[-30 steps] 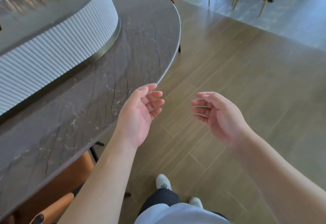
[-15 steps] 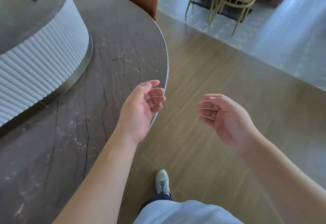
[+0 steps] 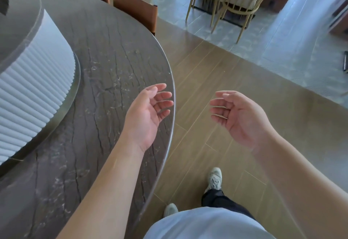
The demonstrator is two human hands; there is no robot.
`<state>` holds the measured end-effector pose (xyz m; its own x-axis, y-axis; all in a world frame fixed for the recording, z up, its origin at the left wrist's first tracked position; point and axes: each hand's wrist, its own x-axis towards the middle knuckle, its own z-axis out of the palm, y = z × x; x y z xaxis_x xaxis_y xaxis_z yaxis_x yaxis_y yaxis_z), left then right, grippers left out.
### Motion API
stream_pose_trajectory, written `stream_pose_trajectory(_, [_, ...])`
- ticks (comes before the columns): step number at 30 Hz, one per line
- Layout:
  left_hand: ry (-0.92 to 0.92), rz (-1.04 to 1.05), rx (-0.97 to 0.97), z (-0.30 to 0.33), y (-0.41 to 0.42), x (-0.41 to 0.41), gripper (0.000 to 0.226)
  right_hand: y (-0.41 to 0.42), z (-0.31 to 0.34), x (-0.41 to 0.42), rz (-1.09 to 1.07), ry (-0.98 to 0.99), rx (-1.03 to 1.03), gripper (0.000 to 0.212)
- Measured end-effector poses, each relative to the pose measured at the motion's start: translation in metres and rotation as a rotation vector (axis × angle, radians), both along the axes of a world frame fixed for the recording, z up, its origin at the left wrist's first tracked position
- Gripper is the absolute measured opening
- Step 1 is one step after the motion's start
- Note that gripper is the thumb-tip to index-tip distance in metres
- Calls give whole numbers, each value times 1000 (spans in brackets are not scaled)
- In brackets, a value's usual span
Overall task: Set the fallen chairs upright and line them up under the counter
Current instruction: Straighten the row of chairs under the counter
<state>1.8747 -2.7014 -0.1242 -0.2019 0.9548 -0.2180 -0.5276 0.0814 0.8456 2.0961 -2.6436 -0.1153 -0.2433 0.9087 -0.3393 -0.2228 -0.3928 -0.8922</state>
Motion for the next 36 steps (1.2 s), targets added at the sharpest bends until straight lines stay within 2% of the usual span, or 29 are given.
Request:
stream_pose_trajectory(7, [79,43,0,-3,66,-2,26,84,-8,-5,51,55,-4,17])
stream_pose_trajectory(17, [224,98,-11,29,242,58,26,267,-5,36,131,165,-27,19])
stream_pose_trajectory(25, [232,133,-16,39,366,108,27,399,11,80,148,160,-14,24])
stream_pose_trajectory(30, [208,196,-17,43,422,97,28,455,11,77,200,149,-7,19])
stream_pose_trajectory(36, [143,238,-41,18,488,68,28,526,-4,49,205,95,-34,19])
